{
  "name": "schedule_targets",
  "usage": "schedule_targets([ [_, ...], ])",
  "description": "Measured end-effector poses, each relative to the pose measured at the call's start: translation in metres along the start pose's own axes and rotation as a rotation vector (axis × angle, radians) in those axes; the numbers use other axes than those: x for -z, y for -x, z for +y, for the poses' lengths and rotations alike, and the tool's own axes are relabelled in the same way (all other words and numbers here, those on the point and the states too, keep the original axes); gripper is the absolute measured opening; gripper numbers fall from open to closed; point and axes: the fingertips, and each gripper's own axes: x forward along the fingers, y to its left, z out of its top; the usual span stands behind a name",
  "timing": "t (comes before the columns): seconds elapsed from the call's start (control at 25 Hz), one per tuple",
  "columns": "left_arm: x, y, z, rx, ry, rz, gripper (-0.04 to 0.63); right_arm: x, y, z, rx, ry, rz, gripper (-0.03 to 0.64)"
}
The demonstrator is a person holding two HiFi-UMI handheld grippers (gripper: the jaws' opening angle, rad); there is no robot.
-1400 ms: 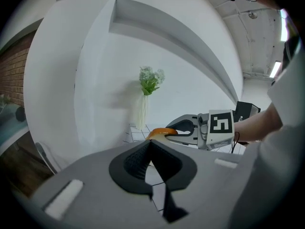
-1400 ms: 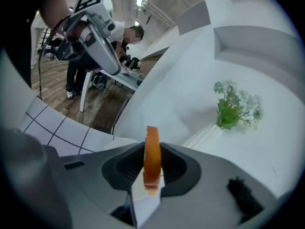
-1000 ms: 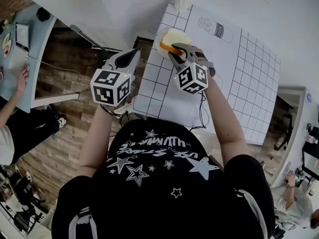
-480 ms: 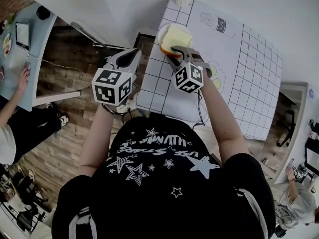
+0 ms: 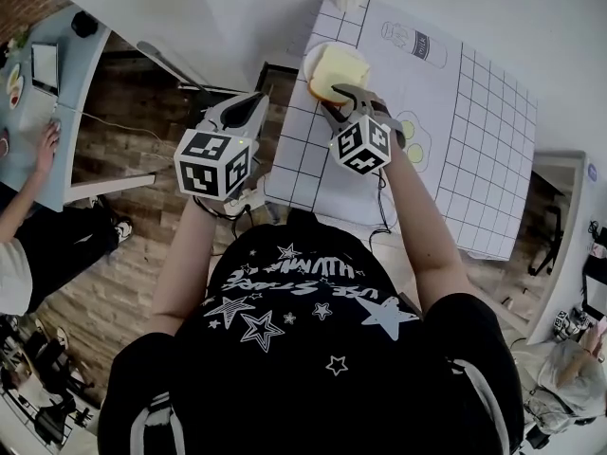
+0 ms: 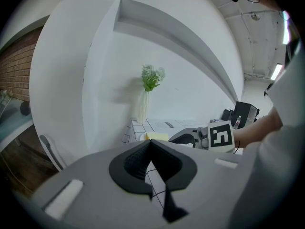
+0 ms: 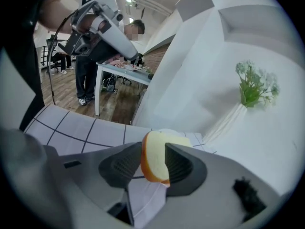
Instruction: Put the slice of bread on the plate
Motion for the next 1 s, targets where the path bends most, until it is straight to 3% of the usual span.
schedule_targets([
  [0.4, 0.011, 0.032, -0.02, 0.075, -0.028, -0.008, 0.009, -0.05, 0.068, -0.007, 0.148, -0.253, -0.161, 0.15],
  [0.72, 0.017, 0.084, -0.035, 0.149, -0.075, -0.041, 0.009, -0.096, 0.113, 0.034, 0.254, -0.284, -0.186, 0.091],
  [1.0, 0.03, 0.129, -0.055, 0.243, -0.119, -0.068, 0.009, -0.127, 0.152, 0.081, 0.329, -0.389, -0.212, 0.034],
])
